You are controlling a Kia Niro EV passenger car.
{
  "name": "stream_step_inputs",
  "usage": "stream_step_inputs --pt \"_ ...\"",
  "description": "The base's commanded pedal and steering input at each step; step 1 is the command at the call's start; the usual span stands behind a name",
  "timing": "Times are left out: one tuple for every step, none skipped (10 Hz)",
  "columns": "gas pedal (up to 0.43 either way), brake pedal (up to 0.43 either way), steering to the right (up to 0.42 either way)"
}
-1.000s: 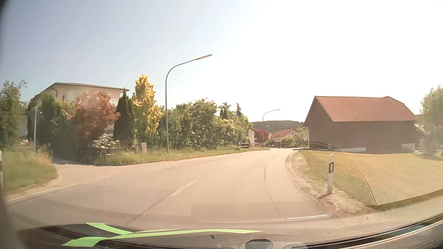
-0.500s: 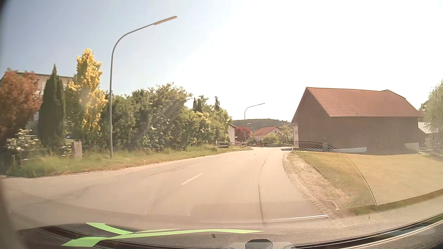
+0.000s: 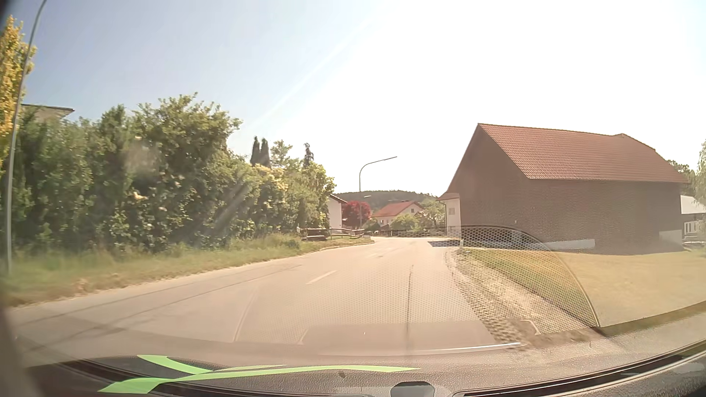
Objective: Follow the waypoints while adhering to traffic rules and regulations
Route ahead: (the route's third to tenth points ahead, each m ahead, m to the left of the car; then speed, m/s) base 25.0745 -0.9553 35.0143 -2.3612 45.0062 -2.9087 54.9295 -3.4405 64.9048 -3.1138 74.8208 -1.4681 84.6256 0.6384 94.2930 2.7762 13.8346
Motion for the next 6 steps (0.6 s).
stream_step_inputs --pt "0.000 0.000 0.043" --pt "0.000 0.000 0.040" --pt "0.000 0.000 0.038" --pt "0.000 0.000 0.035" --pt "0.000 0.000 0.035" --pt "0.000 0.000 0.035"
